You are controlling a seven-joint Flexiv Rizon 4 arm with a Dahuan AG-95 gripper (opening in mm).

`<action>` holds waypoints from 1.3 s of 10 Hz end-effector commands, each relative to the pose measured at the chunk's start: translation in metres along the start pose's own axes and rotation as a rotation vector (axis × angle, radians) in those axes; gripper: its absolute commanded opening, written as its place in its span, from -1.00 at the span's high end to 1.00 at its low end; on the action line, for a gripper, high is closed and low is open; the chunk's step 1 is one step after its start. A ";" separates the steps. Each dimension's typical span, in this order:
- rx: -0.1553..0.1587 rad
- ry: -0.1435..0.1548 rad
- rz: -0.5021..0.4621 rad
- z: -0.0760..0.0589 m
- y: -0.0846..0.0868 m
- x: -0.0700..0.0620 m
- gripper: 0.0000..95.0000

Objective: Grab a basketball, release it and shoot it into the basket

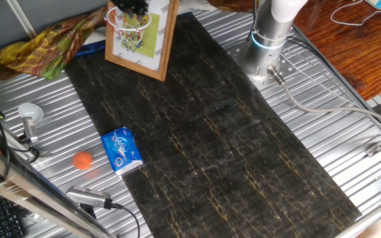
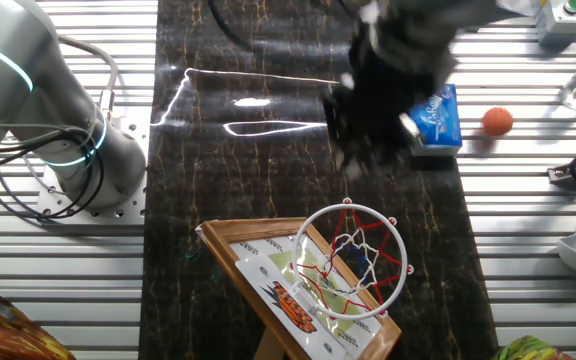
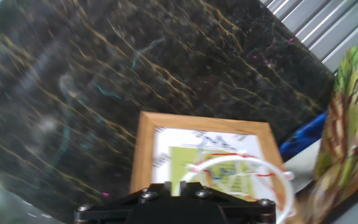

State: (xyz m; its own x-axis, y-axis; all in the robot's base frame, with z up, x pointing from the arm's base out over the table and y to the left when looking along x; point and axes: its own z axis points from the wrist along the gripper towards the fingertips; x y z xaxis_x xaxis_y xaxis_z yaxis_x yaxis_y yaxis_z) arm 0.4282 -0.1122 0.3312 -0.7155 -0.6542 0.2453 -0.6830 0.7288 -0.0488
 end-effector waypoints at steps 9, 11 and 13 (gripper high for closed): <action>-0.135 -0.266 0.329 0.000 0.071 -0.053 1.00; -0.128 -0.264 0.331 0.012 0.068 -0.068 1.00; -0.119 -0.275 0.319 0.027 0.065 -0.081 1.00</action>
State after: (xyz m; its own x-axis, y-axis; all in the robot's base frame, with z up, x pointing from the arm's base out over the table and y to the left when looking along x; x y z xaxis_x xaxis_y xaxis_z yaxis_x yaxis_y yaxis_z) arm 0.4442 -0.0151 0.2780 -0.9139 -0.4041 -0.0395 -0.4055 0.9134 0.0366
